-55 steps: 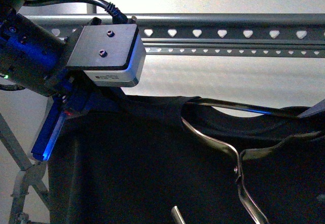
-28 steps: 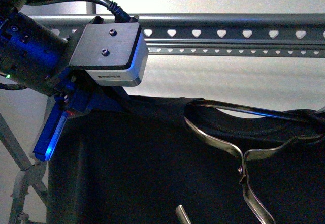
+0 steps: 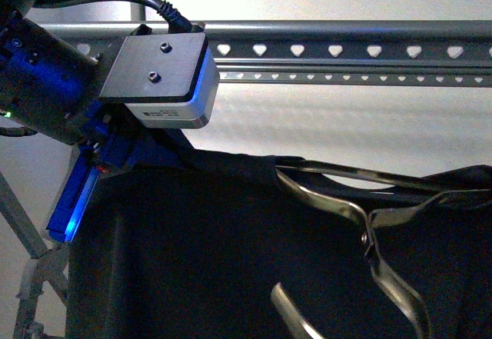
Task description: Hang clothes on hanger
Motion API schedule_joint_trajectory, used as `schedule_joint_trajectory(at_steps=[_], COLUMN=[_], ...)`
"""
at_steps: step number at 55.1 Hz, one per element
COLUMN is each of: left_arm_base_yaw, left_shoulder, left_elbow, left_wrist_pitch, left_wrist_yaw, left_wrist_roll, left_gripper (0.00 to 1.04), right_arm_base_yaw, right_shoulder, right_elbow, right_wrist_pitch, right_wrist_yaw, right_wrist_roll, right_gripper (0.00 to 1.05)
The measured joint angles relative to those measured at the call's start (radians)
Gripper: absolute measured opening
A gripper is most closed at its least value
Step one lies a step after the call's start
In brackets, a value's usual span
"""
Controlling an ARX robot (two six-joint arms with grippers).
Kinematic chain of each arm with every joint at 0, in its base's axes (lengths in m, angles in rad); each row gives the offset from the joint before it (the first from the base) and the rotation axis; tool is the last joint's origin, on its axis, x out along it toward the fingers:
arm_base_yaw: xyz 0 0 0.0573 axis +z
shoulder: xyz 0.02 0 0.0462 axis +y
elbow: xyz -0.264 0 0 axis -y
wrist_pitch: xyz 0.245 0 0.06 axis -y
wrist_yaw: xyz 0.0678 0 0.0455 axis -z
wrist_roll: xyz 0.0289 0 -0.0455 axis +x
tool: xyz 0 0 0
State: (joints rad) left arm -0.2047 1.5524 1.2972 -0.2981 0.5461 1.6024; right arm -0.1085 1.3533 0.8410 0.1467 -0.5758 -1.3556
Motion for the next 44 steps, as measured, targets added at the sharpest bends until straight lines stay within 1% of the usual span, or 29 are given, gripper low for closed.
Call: schedule_joint_trajectory(at_steps=[1, 2, 6, 10, 11, 14, 16, 19, 20, 21, 22, 23, 24, 25, 26, 27, 28, 29, 30, 34, 36, 37, 38, 41, 44], left_arm_base_yaw=[0.0, 0.001, 0.001, 0.001, 0.001, 0.001, 0.001, 0.001, 0.003, 0.009, 0.012, 0.016, 0.018, 0.024, 0.027, 0.043, 0.054, 0.06, 0.072, 0.108, 0.126, 0.129, 0.137, 0.15, 0.158], left_shoulder=[0.0, 0.0, 0.0, 0.0, 0.0, 0.0, 0.0, -0.001, -0.004, -0.012, -0.017, -0.02, -0.021, -0.021, -0.021, -0.018, -0.018, -0.018, -0.019, -0.031, -0.041, -0.044, -0.051, -0.066, -0.079], left_elbow=[0.0, 0.0, 0.001, 0.001, 0.002, 0.003, 0.003, 0.002, -0.014, -0.062, -0.097, -0.13, -0.145, -0.166, -0.172, -0.179, -0.175, -0.171, -0.159, -0.119, -0.11, -0.109, -0.109, -0.106, -0.111], left_wrist_pitch=[0.0, 0.0, 0.0, 0.0, 0.0, 0.002, 0.003, 0.007, 0.057, 0.207, 0.315, 0.424, 0.475, 0.568, 0.61, 0.747, 0.796, 0.813, 0.83, 0.828, 0.816, 0.813, 0.806, 0.773, 0.775], left_wrist_yaw=[0.0, 0.002, 0.005, 0.007, 0.008, 0.009, 0.009, 0.013, 0.036, 0.063, 0.063, 0.05, 0.04, 0.012, -0.003, -0.074, -0.118, -0.142, -0.186, -0.307, -0.347, -0.359, -0.375, -0.374, -0.362], left_wrist_roll=[-0.002, -0.007, -0.003, -0.002, -0.002, -0.002, -0.001, -0.008, -0.042, -0.165, -0.233, -0.35, -0.384, -0.52, -0.548, -0.771, -0.884, -0.966, -1.047, -1.337, -1.477, -1.495, -1.564, -1.671, -1.764], left_gripper=[0.05, 0.09, 0.21, 0.32, 0.37, 0.48, 0.53, 0.64, 0.67, 0.73, 0.76, 0.8, 0.82, 0.85, 0.87, 0.94, 0.98, 0.99, 1.0, 0.98, 0.98, 0.98, 0.98, 0.98, 0.98], right_arm_base_yaw=[0.002, 0.003, 0.006, 0.007, 0.003, -0.011, -0.021, -0.042, -0.054, -0.068, -0.077, -0.087, -0.092, -0.102, -0.105, -0.122, -0.13, -0.133, -0.139, -0.151, -0.152, -0.151, -0.15, -0.142, -0.123], right_shoulder=[0.001, 0.001, 0.001, 0.003, 0.004, 0.006, 0.007, 0.01, 0.011, 0.011, 0.011, 0.011, 0.011, 0.011, 0.011, 0.01, 0.01, 0.009, 0.008, 0.006, 0.004, 0.003, 0.0, -0.008, -0.021], right_elbow=[0.0, 0.0, 0.0, -0.001, -0.002, -0.005, -0.008, -0.011, -0.011, -0.011, -0.011, -0.011, -0.011, -0.011, -0.011, -0.011, -0.011, -0.011, -0.01, -0.007, -0.007, -0.006, -0.005, 0.001, 0.018], right_wrist_pitch=[-0.001, -0.006, -0.023, -0.045, -0.055, -0.085, -0.099, -0.107, -0.109, -0.109, -0.108, -0.108, -0.109, -0.109, -0.11, -0.111, -0.111, -0.111, -0.111, -0.114, -0.114, -0.114, -0.114, -0.11, -0.109], right_wrist_yaw=[0.002, -0.002, -0.005, -0.01, -0.014, -0.032, -0.046, -0.067, -0.079, -0.093, -0.102, -0.108, -0.113, -0.116, -0.117, -0.121, -0.122, -0.122, -0.122, -0.119, -0.11, -0.106, -0.101, -0.087, -0.062], right_wrist_roll=[0.002, 0.007, 0.014, 0.019, 0.021, 0.035, 0.048, 0.083, 0.103, 0.131, 0.15, 0.167, 0.177, 0.194, 0.194, 0.23, 0.247, 0.256, 0.269, 0.317, 0.343, 0.352, 0.378, 0.418, 0.493], right_gripper=[0.17, 0.12, 0.05, 0.04, 0.04, 0.04, 0.04, 0.04, 0.04, 0.04, 0.04, 0.04, 0.04, 0.04, 0.04, 0.04, 0.04, 0.04, 0.04, 0.03, 0.03, 0.03, 0.03, 0.03, 0.03])
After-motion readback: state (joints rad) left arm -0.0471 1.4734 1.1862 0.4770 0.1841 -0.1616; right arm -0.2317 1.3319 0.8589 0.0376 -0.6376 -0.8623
